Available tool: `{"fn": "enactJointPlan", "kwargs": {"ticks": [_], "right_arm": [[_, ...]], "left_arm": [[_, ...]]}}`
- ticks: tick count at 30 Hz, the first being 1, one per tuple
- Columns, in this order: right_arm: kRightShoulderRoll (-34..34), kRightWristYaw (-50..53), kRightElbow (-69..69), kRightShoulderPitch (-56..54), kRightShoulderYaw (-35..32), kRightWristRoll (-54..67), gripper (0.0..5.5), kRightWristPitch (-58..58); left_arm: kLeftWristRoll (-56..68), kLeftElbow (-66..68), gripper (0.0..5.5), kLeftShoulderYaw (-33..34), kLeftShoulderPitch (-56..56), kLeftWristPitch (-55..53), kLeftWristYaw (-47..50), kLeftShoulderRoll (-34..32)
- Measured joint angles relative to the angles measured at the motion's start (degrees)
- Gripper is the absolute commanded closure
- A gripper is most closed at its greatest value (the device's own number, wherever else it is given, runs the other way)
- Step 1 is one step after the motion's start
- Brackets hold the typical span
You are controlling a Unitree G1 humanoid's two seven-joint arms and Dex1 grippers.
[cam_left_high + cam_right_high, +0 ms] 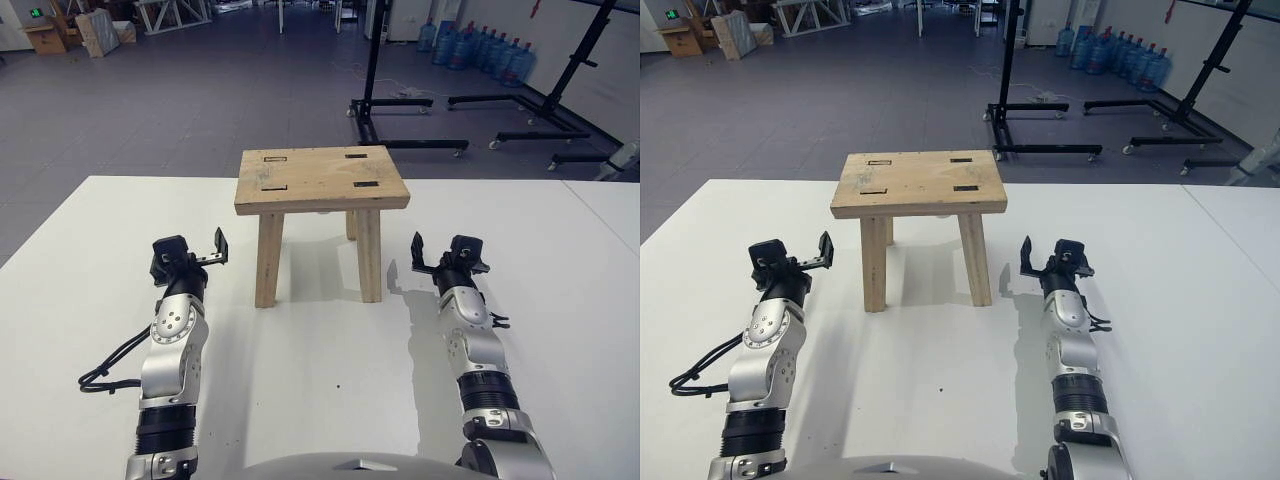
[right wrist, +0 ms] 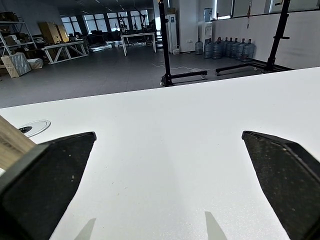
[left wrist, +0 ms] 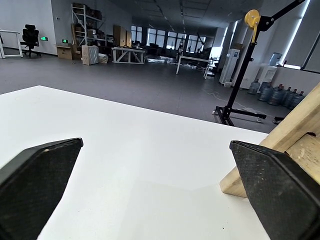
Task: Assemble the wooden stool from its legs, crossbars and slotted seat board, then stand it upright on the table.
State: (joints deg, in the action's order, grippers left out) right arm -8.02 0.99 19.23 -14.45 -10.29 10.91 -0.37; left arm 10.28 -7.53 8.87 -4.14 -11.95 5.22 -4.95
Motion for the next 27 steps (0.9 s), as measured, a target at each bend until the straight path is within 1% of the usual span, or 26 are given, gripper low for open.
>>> {"fn": "enactJointPlan", "kwargs": {"ticks": [27], "right_arm": [[0.9, -0.3, 0.3, 0.0, -0.3, -0.3, 0.12, 0.0]], "left_arm": [[-0.9, 0.0, 0.1, -0.1, 0.0, 0.4, -0.2, 1.2]]}}
